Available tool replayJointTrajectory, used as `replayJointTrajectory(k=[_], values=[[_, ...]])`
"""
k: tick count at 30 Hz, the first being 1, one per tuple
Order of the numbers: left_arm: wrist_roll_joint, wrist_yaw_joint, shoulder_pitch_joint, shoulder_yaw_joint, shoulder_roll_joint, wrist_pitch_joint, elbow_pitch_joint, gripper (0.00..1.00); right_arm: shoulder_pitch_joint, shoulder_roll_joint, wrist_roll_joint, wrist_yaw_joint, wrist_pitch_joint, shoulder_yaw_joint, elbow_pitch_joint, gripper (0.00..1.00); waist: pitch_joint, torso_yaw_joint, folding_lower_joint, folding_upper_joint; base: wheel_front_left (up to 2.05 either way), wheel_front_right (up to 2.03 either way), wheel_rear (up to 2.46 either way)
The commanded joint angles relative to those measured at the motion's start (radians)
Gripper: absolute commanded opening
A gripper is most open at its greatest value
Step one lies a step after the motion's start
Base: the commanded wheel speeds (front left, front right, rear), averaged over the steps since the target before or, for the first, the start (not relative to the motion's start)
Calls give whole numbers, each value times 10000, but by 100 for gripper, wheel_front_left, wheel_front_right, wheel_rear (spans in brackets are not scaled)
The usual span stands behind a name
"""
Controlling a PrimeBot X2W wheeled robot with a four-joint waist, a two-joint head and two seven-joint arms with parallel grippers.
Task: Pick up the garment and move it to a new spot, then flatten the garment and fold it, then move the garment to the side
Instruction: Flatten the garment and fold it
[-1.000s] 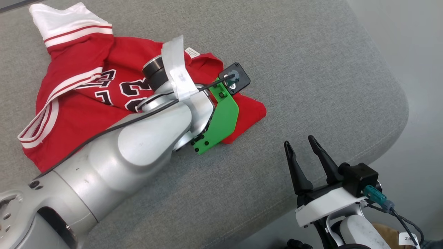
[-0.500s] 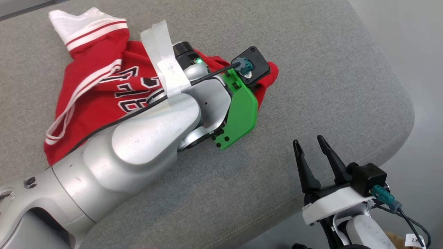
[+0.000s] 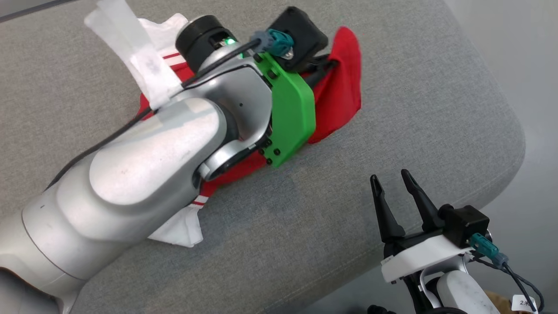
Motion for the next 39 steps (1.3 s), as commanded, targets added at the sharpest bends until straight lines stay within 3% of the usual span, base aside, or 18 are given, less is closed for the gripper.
replayJointTrajectory(k=[1,5,10,15,20,25,32,37,39], values=[[110,68,-54,35,6,-187,307,0,-77,-10,75,-11,-30,50,-42,100,158,-105,0,0,0,0,0],[756,110,-226,56,-227,-1194,2187,0,-243,-7,229,-11,-30,379,11,100,400,-376,0,0,0,0,0],[1434,-480,-498,-485,-411,-2115,4601,0,-401,-13,476,-12,-30,782,-7,100,774,-899,0,0,0,0,0],[2198,-713,-708,-913,-351,-3453,6363,0,-336,-8,612,-12,-32,833,-16,100,1088,-1205,0,0,0,0,0],[2535,-785,-720,-1078,-386,-4707,7690,0,-248,-7,613,-12,-30,802,-51,100,1192,-1248,0,0,0,0,0],[2948,-582,-1141,-1143,-354,-5900,8745,0,-453,-7,492,-12,-30,810,-83,100,1233,-1229,0,0,0,0,0],[3004,-762,-1210,-1293,-799,-6484,9758,0,-486,-10,328,-12,-30,725,-77,100,1260,-1005,0,0,0,0,0],[2976,-834,-1077,-1360,-846,-6738,10363,15,-574,-10,333,-12,-30,758,-71,100,1283,-980,0,0,0,0,0],[2821,-851,-1082,-1240,-909,-6811,10566,41,-571,-10,323,-12,-30,711,-80,100,1267,-959,0,0,0,0,0]])
